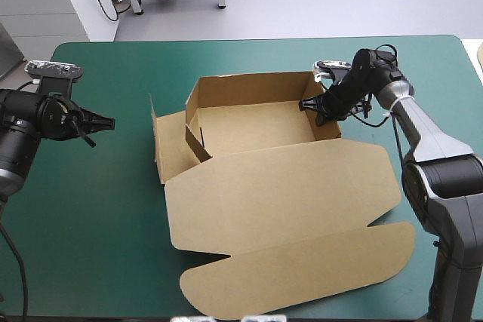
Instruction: Fold the box
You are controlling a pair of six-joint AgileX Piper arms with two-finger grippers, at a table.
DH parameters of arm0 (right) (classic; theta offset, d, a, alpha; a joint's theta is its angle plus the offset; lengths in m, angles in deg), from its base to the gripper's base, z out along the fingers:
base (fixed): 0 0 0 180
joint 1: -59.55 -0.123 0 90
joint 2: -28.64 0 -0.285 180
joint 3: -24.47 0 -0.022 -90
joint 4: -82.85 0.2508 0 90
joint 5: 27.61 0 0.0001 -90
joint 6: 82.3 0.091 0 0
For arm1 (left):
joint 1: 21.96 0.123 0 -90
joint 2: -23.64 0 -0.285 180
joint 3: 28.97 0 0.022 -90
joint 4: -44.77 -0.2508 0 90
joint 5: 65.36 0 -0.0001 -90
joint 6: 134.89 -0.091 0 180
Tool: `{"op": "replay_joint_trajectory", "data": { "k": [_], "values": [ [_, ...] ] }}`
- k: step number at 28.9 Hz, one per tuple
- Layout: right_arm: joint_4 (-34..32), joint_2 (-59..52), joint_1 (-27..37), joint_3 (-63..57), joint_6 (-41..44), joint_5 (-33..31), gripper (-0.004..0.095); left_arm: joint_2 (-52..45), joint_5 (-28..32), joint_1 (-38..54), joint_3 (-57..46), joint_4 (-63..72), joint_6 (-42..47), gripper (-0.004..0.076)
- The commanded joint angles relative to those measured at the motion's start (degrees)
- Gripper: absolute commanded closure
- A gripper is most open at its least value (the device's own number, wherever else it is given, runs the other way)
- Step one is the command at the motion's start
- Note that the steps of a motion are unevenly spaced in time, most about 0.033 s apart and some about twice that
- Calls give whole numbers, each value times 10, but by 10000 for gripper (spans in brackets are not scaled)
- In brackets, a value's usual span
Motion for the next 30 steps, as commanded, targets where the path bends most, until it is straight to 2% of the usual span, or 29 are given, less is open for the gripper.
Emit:
{"op": "replay_joint_trajectory", "data": {
  "k": [1, 5, 14, 19, 25, 30],
  "values": [
    [32, -33, 0, 14, 2, 10, 928, -15, 39, 2, 17, -3, -17, 715],
    [34, -57, 6, 14, -1, 16, 929, -9, 72, 6, 17, 7, 22, 715],
    [77, -147, 51, 14, -52, -3, 929, 19, 130, 69, 17, 206, 5, 715],
    [150, -202, 82, 14, -90, -5, 929, 39, 131, 82, 17, 395, -112, 715],
    [160, -238, 80, 14, -101, -4, 929, 59, 133, 82, 17, 661, -246, 715],
    [159, -242, 80, 13, -102, 8, 929, 55, 77, 82, 17, 798, -355, 715]
  ]
}}
